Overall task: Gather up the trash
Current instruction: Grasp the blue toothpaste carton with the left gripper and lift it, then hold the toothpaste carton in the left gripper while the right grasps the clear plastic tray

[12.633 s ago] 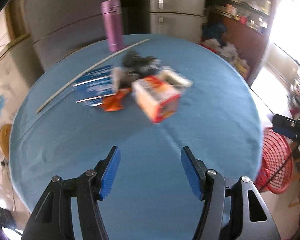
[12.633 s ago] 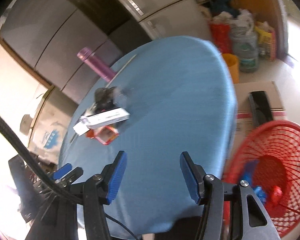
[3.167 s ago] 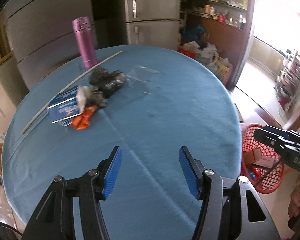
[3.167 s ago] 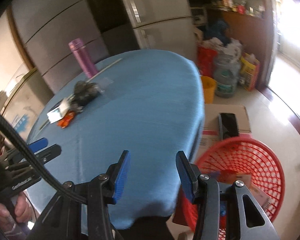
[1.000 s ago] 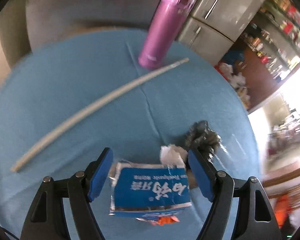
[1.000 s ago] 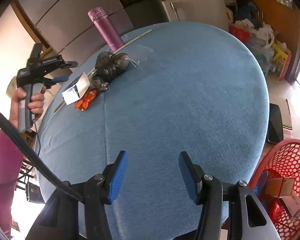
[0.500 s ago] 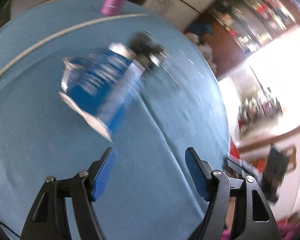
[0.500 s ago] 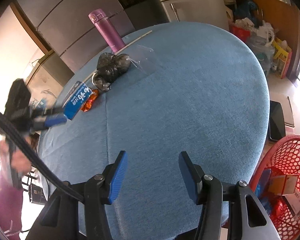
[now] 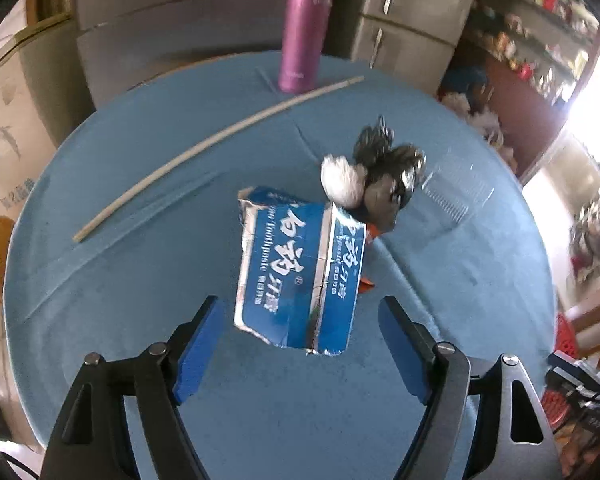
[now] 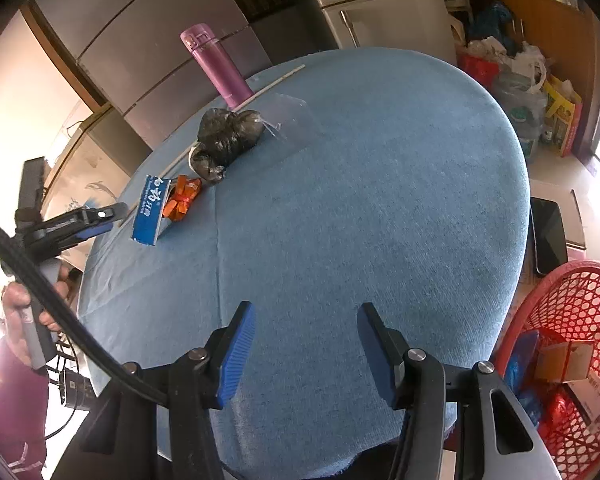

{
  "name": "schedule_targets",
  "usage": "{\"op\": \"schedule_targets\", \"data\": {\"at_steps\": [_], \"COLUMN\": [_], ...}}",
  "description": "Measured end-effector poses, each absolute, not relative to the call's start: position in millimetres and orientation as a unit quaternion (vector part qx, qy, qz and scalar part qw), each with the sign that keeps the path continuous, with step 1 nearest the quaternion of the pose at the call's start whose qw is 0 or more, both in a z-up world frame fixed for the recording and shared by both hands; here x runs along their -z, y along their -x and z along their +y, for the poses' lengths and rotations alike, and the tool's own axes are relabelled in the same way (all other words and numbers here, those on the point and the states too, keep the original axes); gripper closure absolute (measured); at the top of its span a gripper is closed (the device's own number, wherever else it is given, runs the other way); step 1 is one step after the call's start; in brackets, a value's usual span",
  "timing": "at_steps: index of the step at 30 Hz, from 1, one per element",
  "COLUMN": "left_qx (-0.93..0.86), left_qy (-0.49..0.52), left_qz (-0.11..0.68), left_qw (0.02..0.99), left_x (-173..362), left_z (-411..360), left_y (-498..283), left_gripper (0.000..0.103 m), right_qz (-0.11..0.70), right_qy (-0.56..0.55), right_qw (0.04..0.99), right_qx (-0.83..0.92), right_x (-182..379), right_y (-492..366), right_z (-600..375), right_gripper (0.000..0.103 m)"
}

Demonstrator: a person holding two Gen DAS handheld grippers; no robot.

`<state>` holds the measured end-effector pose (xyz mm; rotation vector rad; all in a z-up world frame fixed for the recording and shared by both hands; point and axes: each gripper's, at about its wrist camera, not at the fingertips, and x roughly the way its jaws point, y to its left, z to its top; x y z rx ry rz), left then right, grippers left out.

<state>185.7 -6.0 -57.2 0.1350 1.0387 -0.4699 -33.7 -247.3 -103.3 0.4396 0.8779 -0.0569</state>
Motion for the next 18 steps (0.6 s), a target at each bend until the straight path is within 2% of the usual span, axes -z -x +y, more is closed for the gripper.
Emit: {"op": "schedule_targets", "data": {"at_steps": [3, 7, 15, 18], "left_qx": [0.213, 0.218, 0.251, 0.256], "left_qy": [-0.091, -0.073, -0.040, -0.037], "left_qz": [0.484, 0.496, 0.492, 0.491], "left_qw": [0.844, 0.837, 0.832, 0.832], "left_x": [66, 77, 79, 80], "left_z": [-15, -21, -20, -16], "left_y": [-192, -207, -216, -216], "left_gripper": [0.024, 0.024, 0.023, 0.023], "right_qz": [0.417, 0.396, 0.386, 0.387], "right_qy": [-0.194, -0.162, -0.154, -0.149], "right_qw": [0.888, 0.903, 0.909, 0.910], "right_qx": [0.029, 0.033, -0.008, -0.014], "right_x": [96, 75, 58, 59], "right_y": [23, -4, -101, -126], "right_z": [-251, -261, -278, -274], "right_gripper": [0.046, 0.046, 0.038, 0.031]}}
